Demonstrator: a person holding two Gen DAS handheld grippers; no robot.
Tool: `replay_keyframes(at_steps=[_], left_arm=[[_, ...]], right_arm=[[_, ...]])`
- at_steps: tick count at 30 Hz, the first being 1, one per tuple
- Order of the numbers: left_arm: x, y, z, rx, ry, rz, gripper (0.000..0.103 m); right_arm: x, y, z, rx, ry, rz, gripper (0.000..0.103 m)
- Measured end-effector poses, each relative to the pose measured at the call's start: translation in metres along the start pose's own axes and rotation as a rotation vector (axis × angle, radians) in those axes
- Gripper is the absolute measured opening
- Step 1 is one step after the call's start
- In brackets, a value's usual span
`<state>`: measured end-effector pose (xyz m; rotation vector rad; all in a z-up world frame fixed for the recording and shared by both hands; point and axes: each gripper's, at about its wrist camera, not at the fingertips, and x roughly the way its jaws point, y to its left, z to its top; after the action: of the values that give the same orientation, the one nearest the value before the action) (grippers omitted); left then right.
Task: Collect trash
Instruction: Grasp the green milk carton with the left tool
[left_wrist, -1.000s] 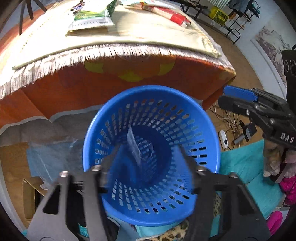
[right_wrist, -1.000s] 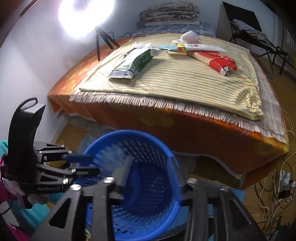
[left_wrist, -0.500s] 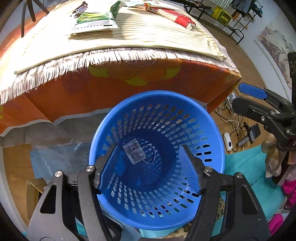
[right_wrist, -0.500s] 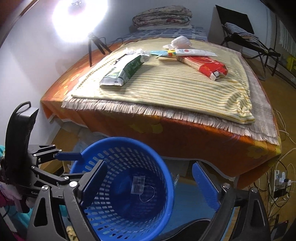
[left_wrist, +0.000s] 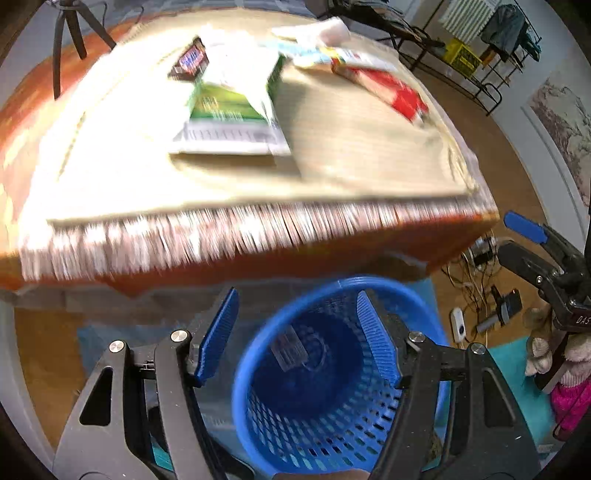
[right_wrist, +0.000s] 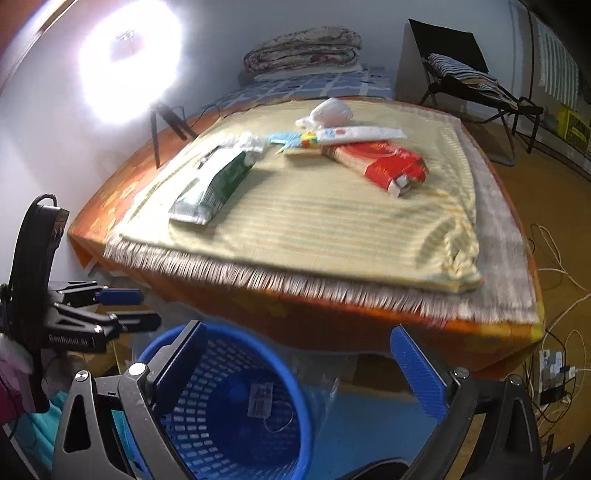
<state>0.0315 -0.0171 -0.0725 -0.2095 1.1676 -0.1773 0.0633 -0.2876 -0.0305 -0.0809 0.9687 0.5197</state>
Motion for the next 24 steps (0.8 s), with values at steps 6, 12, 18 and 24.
replay_keyframes(at_steps=[6, 12, 18, 24], left_arm=[[-0.009, 0.023, 0.050, -0.050, -0.065, -0.012, 0.082], [-0.007, 0.038, 0.092, -0.128, -0.086, -0.052, 0.083], [0.007, 0.041, 0.120, -0.157, -0.063, -0.070, 0.084], [0.023, 0.043, 0.136, -0.174, -0.029, -0.034, 0.084]], right_arm=[[0.007, -0.022, 0.039, 0.041, -0.035, -0.004, 0.101], [0.021, -0.042, 0.088, 0.100, -0.065, 0.018, 0.101], [0.049, -0.074, 0.135, 0.259, -0.067, 0.110, 0.101], [0.082, -0.104, 0.171, 0.361, -0.061, 0.096, 0.100]])
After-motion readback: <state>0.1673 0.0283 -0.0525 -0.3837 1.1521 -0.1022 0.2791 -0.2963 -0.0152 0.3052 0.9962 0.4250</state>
